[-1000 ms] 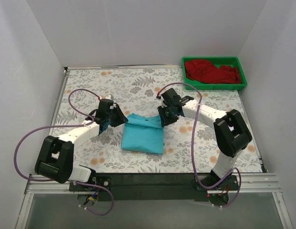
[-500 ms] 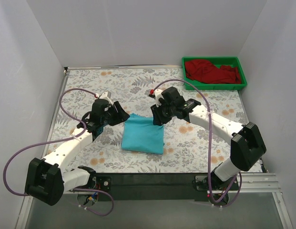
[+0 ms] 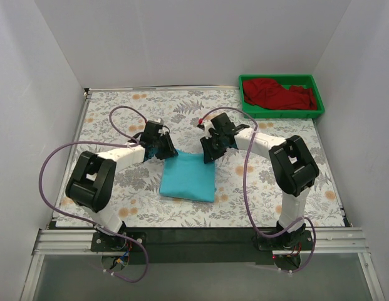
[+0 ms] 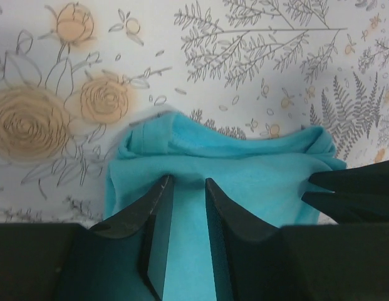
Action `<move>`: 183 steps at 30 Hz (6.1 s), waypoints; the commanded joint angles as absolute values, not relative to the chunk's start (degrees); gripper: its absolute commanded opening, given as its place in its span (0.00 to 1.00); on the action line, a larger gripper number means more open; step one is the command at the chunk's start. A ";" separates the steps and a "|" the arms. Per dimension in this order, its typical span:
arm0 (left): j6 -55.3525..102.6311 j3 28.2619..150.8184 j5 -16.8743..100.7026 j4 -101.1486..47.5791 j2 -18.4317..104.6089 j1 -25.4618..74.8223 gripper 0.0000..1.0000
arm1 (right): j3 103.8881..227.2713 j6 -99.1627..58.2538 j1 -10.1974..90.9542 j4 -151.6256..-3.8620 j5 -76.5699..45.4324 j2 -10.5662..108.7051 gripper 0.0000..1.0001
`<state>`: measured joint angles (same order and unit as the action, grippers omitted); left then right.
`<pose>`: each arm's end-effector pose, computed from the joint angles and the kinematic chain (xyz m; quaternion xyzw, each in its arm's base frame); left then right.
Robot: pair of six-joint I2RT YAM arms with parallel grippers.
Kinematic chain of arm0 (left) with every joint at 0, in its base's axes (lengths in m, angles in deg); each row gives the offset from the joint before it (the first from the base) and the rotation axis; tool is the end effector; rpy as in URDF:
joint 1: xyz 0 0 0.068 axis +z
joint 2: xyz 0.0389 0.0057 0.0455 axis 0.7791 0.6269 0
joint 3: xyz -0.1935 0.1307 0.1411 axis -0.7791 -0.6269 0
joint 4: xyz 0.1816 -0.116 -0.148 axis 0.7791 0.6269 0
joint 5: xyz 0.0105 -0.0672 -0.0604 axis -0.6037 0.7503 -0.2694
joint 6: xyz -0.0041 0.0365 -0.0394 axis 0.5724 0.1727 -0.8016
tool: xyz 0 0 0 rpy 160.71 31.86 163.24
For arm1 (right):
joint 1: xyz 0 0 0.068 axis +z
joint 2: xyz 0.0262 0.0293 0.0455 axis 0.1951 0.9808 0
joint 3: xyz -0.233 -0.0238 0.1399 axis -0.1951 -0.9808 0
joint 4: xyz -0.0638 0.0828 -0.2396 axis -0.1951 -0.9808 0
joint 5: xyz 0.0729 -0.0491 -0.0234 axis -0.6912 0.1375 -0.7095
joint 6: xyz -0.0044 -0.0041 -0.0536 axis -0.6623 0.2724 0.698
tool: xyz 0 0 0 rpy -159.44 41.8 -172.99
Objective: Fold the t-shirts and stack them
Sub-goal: Fold the tshirt, then neatly place the folded tshirt to the corner
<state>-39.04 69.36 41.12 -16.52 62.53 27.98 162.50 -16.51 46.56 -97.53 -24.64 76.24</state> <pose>0.3027 -0.1349 0.1690 -0.3858 0.8582 -0.2908 0.1735 0.3180 0.2377 0.1803 -0.3051 0.8968 0.2257 0.2273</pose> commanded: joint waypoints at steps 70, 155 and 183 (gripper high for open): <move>-49.51 55.69 51.06 -5.79 42.47 20.15 0.13 | 137.08 -32.89 43.60 -73.99 -60.23 67.39 0.27; -51.01 52.34 43.95 -0.26 34.22 26.48 0.44 | 128.52 -27.70 31.38 -86.54 -32.57 48.17 0.32; -29.56 61.57 6.15 -3.77 34.20 29.38 0.86 | 156.39 -32.54 40.69 -94.73 -22.69 73.18 0.43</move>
